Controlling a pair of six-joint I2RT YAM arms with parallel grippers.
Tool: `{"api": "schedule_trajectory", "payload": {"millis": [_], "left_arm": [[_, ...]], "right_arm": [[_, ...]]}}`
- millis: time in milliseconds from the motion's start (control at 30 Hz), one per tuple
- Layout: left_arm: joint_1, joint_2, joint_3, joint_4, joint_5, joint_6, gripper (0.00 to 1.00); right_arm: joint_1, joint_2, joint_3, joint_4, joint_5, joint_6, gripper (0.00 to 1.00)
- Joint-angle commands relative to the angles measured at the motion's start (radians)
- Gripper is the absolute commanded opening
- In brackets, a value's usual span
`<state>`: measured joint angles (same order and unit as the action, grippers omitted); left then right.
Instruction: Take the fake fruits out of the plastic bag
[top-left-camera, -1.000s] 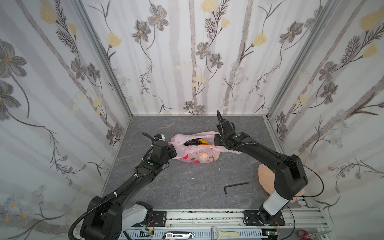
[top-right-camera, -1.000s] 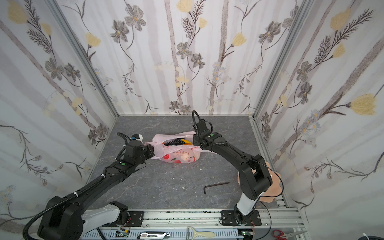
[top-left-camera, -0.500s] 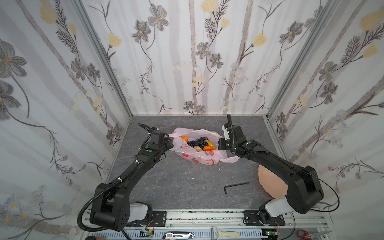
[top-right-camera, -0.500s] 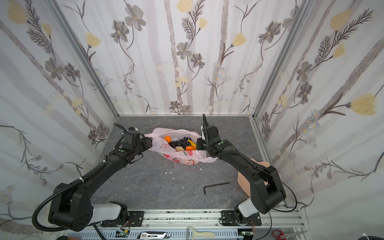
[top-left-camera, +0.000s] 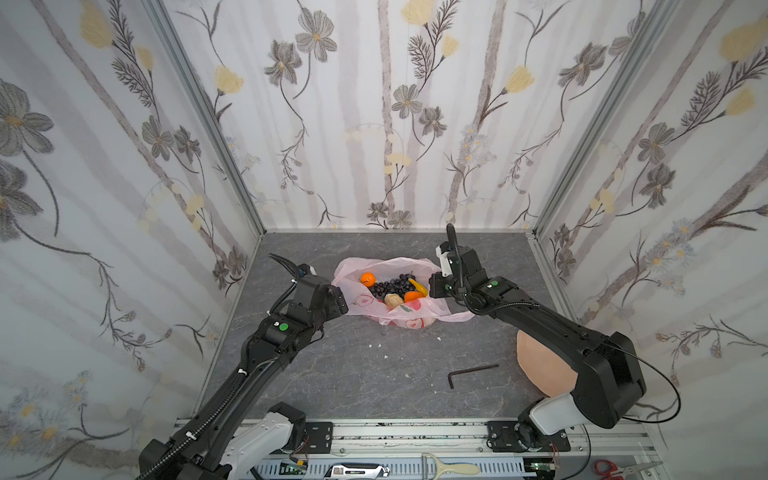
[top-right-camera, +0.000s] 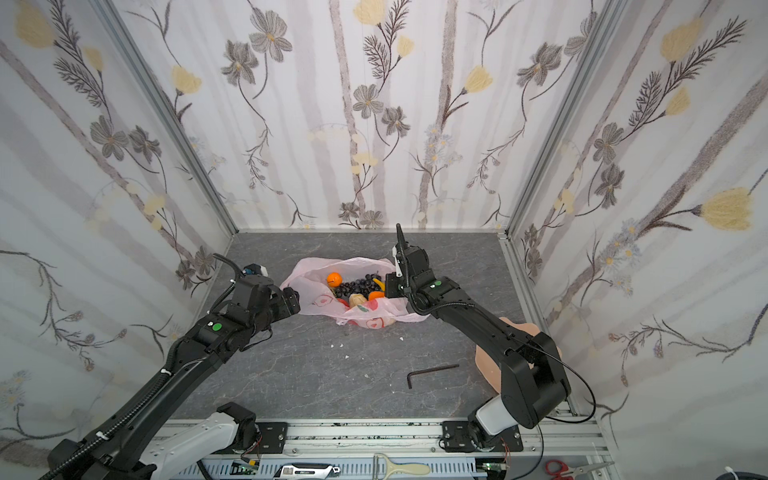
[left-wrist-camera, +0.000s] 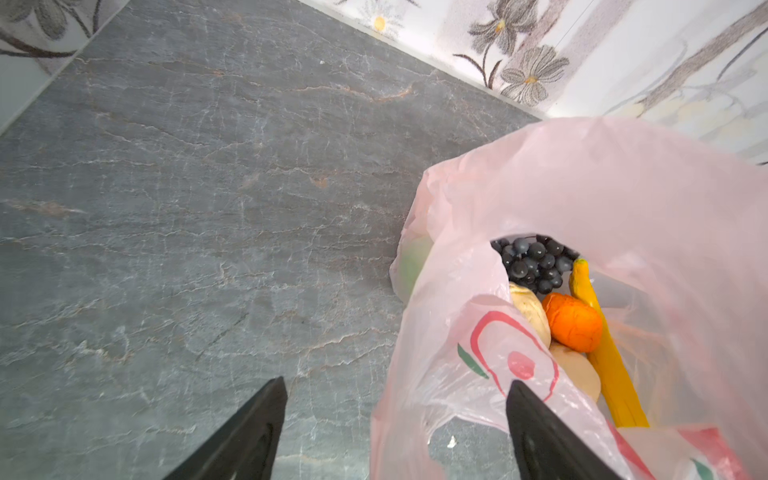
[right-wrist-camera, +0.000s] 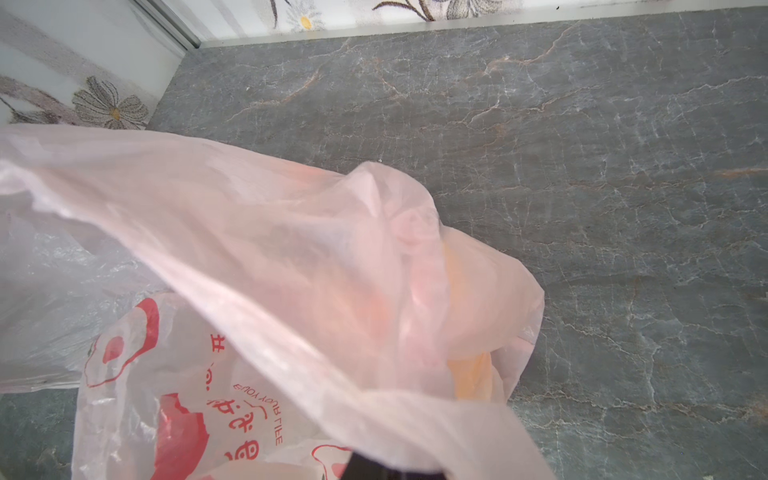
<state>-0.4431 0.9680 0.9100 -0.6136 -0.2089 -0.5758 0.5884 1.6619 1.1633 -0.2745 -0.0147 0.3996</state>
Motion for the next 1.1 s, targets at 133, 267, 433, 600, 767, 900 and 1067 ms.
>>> {"api": "schedule_trajectory", "payload": {"millis": [133,267,433,600,767,900,1067], "left_arm": [[-0.155,-0.038,0.125,-0.262,0.033,-0.034,0.81],[-0.264,-0.041,0.198,-0.36,-0.028,-0.092,0.8],[-0.41,0.0,0.227,-0.325,-0.105,-0.188,0.79],[-0.449,0.087,0.219,-0.101,-0.129,-0.226,0.77],[-0.413,0.243,0.172,0.043,-0.282,-0.255,0.89],[-0.335,0.321,0.132,0.141,-0.304,-0.283,0.89],[-0.273,0.434,0.146,0.197,-0.308,-0.282,0.93]], "right_arm": [[0.005,0.003,0.009,0.017,0.039,-0.03,0.0],[0.004,0.012,0.009,0.026,0.033,-0.036,0.01],[0.006,0.015,0.006,0.039,0.028,-0.035,0.01],[0.009,-0.003,-0.012,0.047,0.023,-0.027,0.01],[0.022,-0.035,-0.049,0.082,0.004,-0.013,0.01],[0.034,-0.055,-0.064,0.089,0.001,-0.019,0.01],[0.034,-0.105,-0.098,0.112,-0.009,-0.025,0.01]]}}
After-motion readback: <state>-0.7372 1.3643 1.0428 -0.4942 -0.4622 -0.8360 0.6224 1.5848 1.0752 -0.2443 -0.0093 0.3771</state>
